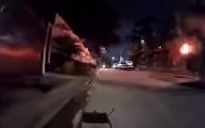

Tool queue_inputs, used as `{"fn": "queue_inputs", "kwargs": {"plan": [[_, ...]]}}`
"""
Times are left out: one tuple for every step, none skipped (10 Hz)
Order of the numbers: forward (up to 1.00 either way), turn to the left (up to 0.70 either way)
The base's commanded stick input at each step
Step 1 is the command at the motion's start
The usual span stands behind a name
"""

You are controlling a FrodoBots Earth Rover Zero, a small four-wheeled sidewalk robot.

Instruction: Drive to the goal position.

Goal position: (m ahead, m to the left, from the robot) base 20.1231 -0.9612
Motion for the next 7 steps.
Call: {"fn": "queue_inputs", "kwargs": {"plan": [[0.7, -0.35], [0.7, -0.35], [0.7, -0.35], [0.7, -0.34], [0.7, 0.0], [0.7, 0.0], [0.7, 0.0]]}}
